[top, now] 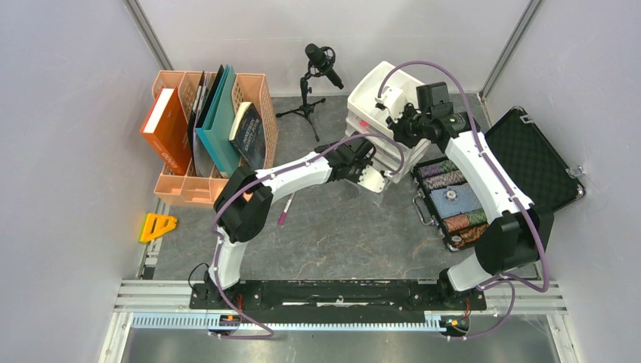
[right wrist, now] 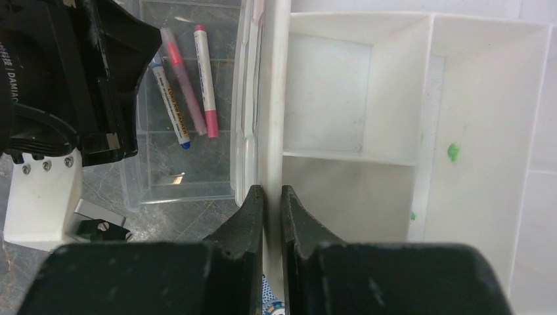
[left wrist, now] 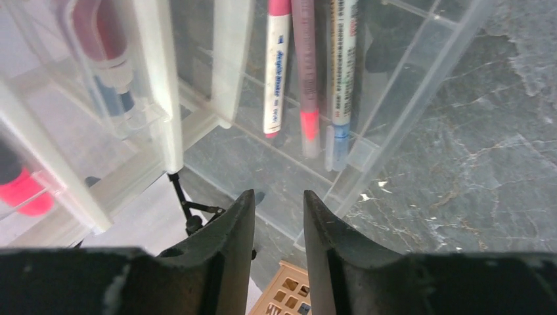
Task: Organize the desk
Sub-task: Place the stationery in the drawer.
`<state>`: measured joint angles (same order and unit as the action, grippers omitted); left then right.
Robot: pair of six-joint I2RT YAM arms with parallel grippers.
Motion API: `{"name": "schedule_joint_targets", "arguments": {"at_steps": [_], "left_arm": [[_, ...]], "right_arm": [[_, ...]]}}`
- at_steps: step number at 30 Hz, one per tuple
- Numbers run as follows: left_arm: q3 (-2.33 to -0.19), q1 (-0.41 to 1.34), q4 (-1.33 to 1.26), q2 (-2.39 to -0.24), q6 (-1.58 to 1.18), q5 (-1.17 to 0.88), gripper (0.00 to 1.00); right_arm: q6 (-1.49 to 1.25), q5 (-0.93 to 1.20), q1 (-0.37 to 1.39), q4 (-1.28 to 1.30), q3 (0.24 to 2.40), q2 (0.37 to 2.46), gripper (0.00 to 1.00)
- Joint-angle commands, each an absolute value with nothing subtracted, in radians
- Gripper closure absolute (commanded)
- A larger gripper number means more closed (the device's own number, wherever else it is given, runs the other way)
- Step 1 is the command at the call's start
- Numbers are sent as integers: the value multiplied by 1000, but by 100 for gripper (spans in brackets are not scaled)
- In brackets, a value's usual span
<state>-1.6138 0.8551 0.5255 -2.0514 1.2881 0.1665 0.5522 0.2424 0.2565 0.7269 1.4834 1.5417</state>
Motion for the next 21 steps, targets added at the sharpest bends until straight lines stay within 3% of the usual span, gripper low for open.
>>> {"name": "schedule_joint_targets", "arguments": {"at_steps": [1, 2, 8, 11, 14, 21], "left_arm": [[-1646, 859, 427, -2007, 1317, 205, 58], [-1635, 858, 404, -1994, 1306, 208, 51], [-1562, 853, 363, -1874, 1218, 215, 43], [-1513, 840, 372, -1800, 1116, 230, 34], [-1461, 816, 420, -1731, 956, 234, 25], [-1317, 700, 604, -1599, 536, 102, 16]], "right_arm": [[611, 147, 227, 791, 1454, 1537, 100], [611, 149, 228, 792, 1455, 1537, 100], [607, 159, 228, 799, 1465, 1533, 100], [610, 158, 228, 801, 1466, 1526, 100], [608, 162, 228, 801, 1468, 1524, 100], [604, 177, 228, 799, 1473, 1523, 99]]}}
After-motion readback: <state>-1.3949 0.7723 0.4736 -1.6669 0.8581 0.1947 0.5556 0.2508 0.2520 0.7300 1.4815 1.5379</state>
